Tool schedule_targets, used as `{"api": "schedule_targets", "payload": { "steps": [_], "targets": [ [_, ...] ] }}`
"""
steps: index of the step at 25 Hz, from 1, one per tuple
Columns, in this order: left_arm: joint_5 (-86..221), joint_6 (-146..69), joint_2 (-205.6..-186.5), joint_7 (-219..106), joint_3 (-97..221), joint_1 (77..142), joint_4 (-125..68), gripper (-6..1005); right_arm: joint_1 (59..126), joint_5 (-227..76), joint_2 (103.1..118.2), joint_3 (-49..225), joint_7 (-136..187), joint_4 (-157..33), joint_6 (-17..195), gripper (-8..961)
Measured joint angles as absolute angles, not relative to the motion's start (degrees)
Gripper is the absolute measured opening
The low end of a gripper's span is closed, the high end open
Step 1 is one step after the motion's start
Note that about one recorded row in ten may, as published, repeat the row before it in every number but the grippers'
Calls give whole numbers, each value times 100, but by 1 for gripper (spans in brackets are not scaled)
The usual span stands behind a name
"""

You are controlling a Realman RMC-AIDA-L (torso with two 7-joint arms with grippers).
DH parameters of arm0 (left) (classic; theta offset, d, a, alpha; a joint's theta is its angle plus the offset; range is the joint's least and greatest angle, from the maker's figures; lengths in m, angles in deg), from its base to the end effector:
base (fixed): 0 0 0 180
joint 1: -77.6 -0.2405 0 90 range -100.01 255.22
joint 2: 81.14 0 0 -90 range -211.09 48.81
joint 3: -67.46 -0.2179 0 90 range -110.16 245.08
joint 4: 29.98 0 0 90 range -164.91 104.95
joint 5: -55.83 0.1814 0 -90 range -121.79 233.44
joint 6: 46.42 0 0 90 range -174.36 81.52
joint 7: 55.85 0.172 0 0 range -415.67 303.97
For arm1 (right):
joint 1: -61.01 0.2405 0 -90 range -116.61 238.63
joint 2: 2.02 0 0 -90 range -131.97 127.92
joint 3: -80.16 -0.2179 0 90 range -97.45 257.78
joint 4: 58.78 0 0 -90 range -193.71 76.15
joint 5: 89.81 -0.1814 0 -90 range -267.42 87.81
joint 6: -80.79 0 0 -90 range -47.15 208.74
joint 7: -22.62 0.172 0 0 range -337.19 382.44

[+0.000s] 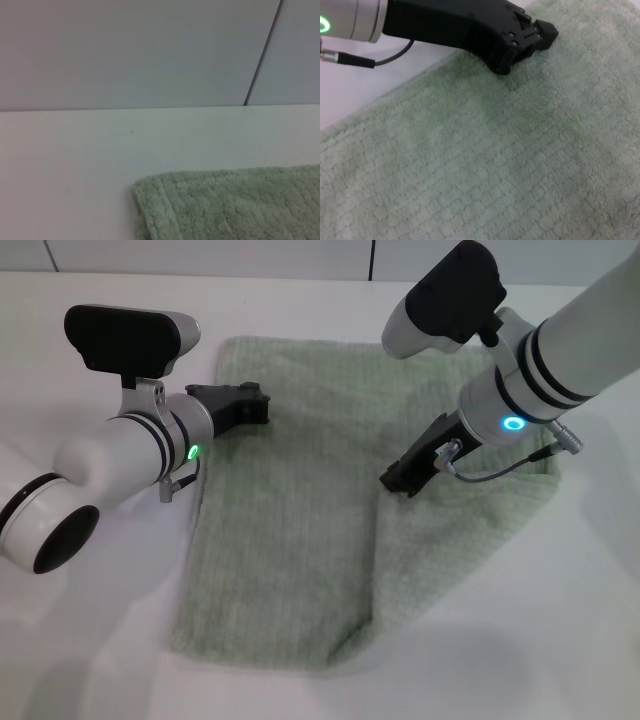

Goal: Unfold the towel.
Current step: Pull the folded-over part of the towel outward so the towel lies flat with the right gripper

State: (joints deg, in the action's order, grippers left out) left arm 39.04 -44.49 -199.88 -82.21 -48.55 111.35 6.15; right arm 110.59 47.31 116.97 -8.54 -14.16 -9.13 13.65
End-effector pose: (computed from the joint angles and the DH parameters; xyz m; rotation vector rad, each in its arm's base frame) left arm -0.2211 0.3787 -0.0804 -1.9937 -1.0223 -0.2952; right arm 0.1453 0.3426 -0.0825 -2.7321 0.7519 -0.4381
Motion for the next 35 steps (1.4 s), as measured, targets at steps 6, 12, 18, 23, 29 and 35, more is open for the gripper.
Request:
{"api": "schedule_targets", "payload": {
  "steps": [6, 12, 18, 23, 29, 35],
  "targets": [
    [3904, -4449, -19988, -8221, -4855, 11122, 621, -1, 11052, 4730, 11698, -851, -1419, -849, 1334, 60],
    [3904, -4449, -19980, -8221, -4855, 11095, 651, -1, 10896, 4729, 11697, -851, -1359, -287, 967, 60],
    [3904, -4484, -19971, -8221, -4855, 11068, 710, -2, 10812, 4788, 11687, -858, -1264, 2, 755, 61],
    [3904, -4499, -19970, -8221, -4855, 11057, 712, -2, 10754, 4977, 11681, -873, -1168, 240, 541, 61],
    [3904, -4502, -19970, -8221, -4855, 11046, 715, -1, 10604, 5181, 11684, -876, -1103, 682, 302, 62],
    [3904, -4503, -19967, -8221, -4855, 11014, 771, -1, 10498, 5357, 11684, -864, -1090, 1113, -24, 63]
  ]
}}
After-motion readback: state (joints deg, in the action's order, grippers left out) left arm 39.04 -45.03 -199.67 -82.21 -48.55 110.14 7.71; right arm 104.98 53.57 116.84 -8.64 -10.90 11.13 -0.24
